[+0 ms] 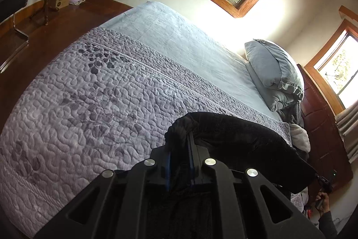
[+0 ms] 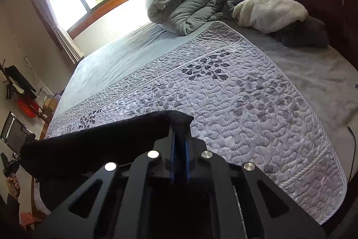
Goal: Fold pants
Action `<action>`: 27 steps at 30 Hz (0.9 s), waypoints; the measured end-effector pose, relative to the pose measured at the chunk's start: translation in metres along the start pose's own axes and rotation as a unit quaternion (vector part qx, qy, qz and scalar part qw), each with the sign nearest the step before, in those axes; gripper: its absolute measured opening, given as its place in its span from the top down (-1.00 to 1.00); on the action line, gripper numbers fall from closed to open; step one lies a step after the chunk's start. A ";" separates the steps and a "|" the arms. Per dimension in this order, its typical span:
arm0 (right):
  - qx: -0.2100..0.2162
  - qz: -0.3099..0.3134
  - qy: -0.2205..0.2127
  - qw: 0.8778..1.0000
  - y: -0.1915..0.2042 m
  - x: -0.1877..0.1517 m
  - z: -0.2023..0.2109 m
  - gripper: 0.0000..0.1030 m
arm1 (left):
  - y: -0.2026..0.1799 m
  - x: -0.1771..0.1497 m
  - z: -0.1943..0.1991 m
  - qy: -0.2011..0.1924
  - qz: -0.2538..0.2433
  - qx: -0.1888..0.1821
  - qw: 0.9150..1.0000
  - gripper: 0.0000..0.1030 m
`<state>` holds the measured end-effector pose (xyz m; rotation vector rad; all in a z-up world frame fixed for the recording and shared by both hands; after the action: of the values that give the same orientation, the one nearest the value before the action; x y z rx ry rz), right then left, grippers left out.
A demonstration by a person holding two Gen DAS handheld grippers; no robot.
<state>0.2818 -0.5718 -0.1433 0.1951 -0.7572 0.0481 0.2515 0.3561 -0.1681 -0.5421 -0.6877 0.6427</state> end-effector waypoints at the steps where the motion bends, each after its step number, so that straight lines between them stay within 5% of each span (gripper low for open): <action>1: -0.006 -0.002 -0.004 1.000 0.002 -0.009 0.007 0.87 | 0.004 -0.008 0.006 -0.002 -0.003 0.004 1.000 0.77; 14: -0.052 -0.049 -0.027 0.997 0.015 -0.111 0.053 0.81 | 0.062 -0.076 0.034 0.009 0.029 -0.014 0.999 0.74; 27: -0.079 -0.039 -0.006 0.996 0.022 -0.145 0.059 0.80 | 0.078 -0.109 0.039 0.045 -0.014 0.013 0.999 0.67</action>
<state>0.1338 -0.5572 -0.1980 0.0730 -0.7618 -0.0865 0.1307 0.3425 -0.2368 -0.5334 -0.6011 0.5958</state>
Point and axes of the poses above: each gripper's, at about its wrist camera, not at the fingertips, and z roughly against the way its jaws point, y to its left, x to its top, the point moved 3 cm from there along -z, roughly the way its jaws point, and after that the axes turned 15 degrees about z, right-handed, at the moved point
